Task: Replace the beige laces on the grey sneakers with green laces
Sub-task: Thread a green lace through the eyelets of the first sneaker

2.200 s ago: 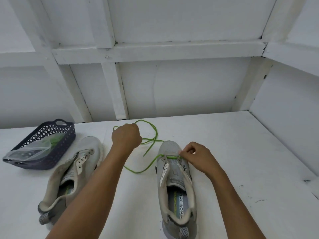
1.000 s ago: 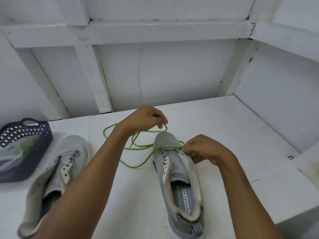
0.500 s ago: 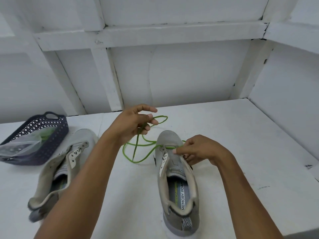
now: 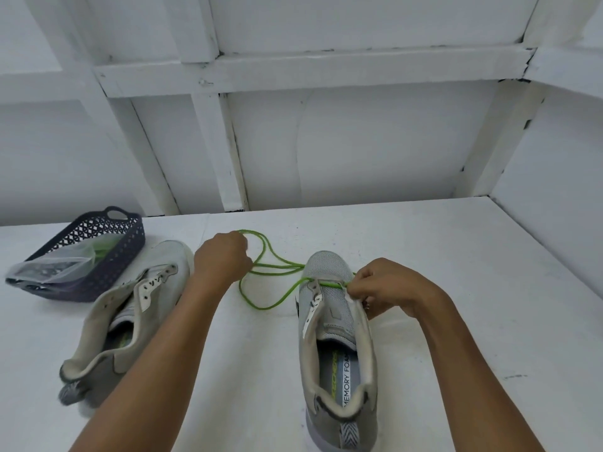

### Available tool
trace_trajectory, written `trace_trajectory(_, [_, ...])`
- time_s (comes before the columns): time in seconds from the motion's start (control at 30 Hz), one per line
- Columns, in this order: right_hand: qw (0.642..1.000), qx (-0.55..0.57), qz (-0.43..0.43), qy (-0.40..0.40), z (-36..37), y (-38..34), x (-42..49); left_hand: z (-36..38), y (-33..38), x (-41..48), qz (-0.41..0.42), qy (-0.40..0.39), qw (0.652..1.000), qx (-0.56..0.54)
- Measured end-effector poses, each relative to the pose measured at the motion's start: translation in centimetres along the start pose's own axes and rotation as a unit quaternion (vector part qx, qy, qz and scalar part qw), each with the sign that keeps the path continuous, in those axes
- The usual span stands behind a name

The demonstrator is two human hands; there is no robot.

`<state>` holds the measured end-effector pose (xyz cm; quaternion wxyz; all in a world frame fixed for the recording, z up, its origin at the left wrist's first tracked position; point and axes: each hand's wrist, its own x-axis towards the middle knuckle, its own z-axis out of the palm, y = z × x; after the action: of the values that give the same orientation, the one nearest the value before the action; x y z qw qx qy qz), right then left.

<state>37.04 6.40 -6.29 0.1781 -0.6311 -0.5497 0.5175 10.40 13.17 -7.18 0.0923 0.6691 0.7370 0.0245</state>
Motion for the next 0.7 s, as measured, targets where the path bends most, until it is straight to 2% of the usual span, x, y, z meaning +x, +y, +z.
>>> trace_trajectory(0.1, [1.0, 0.01, -0.003, -0.005, -0.2, 0.0, 0.1, 0.7, 1.1, 0.9, 0.137, 0.032, 0.99, -0.013])
trace_trajectory(0.2, [1.0, 0.024, -0.007, -0.011, -0.2, 0.0, 0.0, 2.1, 2.7, 1.7, 0.239, 0.001, 0.971, 0.02])
trace_trajectory(0.3, [0.998, 0.067, 0.001, -0.017, -0.3, 0.3, -0.2, 3.7, 3.6, 2.2, 0.253, -0.019, 0.965, 0.058])
trace_trajectory(0.47, [0.992, 0.124, -0.003, -0.034, -0.8, 0.9, -0.7, 4.2, 4.0, 2.5, 0.251, -0.008, 0.968, 0.026])
trace_trajectory(0.57, [0.991, 0.134, -0.004, -0.029, -0.8, 1.1, -0.8, 2.7, 4.2, 1.9, 0.23, 0.01, 0.968, -0.105])
trace_trajectory(0.63, [0.989, 0.145, -0.004, -0.027, -0.9, 1.3, -0.9, 1.1, 4.7, 0.6, 0.221, 0.013, 0.953, -0.207])
trace_trajectory(0.7, [0.988, 0.153, -0.007, -0.029, -1.0, 1.4, -1.0, -0.5, 5.5, -1.0, 0.248, -0.016, 0.936, -0.251])
